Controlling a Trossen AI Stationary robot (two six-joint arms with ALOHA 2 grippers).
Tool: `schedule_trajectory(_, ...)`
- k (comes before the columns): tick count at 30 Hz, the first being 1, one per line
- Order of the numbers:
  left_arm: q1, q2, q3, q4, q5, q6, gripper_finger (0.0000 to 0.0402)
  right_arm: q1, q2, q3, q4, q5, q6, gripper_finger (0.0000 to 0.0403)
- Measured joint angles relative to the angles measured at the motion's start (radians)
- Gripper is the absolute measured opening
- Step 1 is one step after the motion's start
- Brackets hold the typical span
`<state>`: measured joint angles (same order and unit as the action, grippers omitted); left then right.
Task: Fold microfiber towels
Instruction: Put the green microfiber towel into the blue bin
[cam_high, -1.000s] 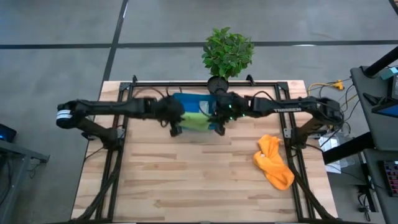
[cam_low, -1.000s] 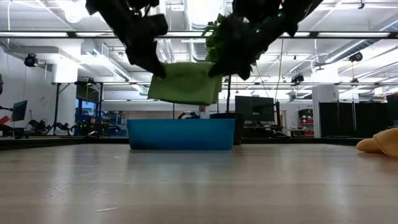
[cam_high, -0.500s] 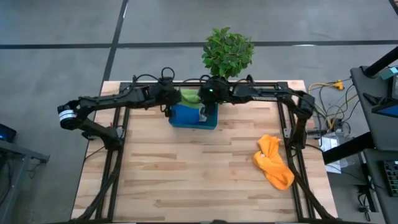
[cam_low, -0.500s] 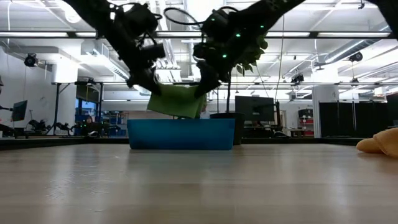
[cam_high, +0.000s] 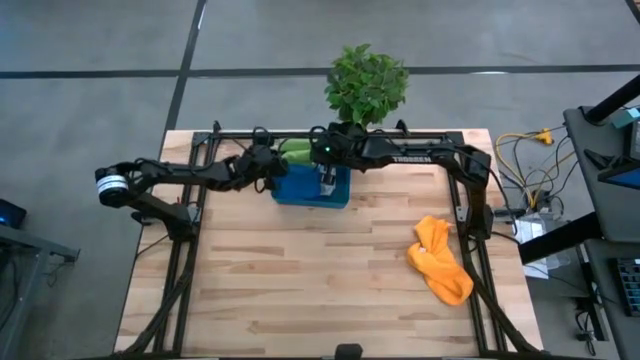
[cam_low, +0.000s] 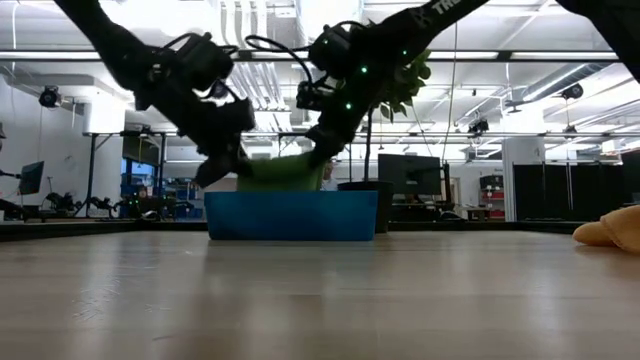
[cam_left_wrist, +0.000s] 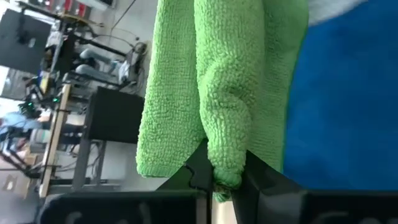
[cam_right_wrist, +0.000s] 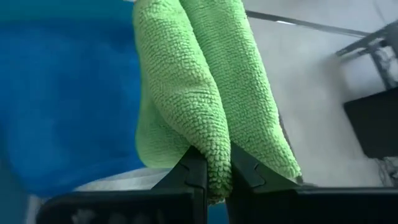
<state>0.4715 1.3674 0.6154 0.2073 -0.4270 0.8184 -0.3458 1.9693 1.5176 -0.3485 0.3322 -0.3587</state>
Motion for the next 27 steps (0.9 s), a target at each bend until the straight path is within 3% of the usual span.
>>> schedule_trajectory(5, -0.032, -0.002, -0.059, 0.039, 0.007, -0.003, 0.0011, 0.008, 0.031, -0.004, -0.017, -0.060, -0.009, 0.0018)
schedule_trajectory(15, -0.079, 0.027, -0.060, 0.011, 0.159, -0.177, 0.0038, 0.020, 0.042, -0.013, -0.112, -0.155, 0.030, 0.0025)
schedule_trajectory(20, -0.093, 0.029, -0.059, -0.022, 0.176, -0.185, 0.0025, 0.021, 0.040, -0.013, -0.145, -0.205, 0.072, 0.0027)
schedule_trajectory(24, -0.106, -0.016, -0.053, -0.056, 0.197, -0.189, 0.0008, 0.019, 0.022, -0.013, -0.176, -0.330, 0.110, 0.0022)
schedule_trajectory(27, -0.106, -0.069, -0.025, -0.126, 0.279, -0.255, 0.0008, 0.017, 0.003, -0.014, -0.205, -0.459, 0.140, 0.0020)
